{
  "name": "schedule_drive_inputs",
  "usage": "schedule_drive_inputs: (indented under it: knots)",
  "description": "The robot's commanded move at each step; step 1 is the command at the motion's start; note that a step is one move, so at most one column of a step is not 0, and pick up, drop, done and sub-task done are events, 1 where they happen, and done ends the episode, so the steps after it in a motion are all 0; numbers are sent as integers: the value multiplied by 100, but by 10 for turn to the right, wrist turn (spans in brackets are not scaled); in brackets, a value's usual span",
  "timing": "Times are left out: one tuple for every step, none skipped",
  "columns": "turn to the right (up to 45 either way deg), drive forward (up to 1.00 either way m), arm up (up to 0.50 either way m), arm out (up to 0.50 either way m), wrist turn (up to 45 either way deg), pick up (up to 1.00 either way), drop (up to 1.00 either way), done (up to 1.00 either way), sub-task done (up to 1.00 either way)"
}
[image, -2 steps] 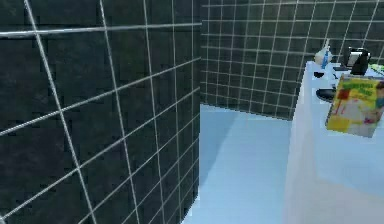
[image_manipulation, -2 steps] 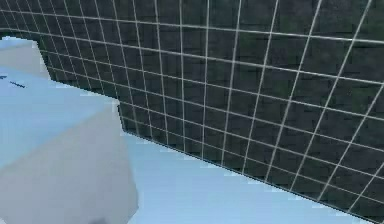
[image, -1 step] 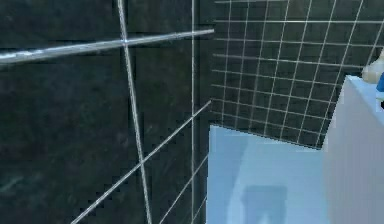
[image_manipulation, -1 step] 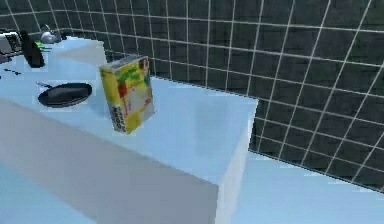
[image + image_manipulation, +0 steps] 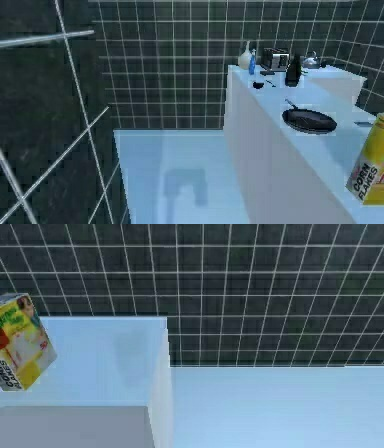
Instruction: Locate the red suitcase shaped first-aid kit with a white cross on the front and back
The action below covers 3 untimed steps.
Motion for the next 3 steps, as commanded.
schedule_drive_inputs:
  knots:
    - [0, 75, 0, 0, 0, 0, 0, 0, 0]
    - [-450, 0, 0, 0, 0, 0, 0, 0, 0]
    - [-60, 0, 0, 0, 0, 0, 0, 0, 0]
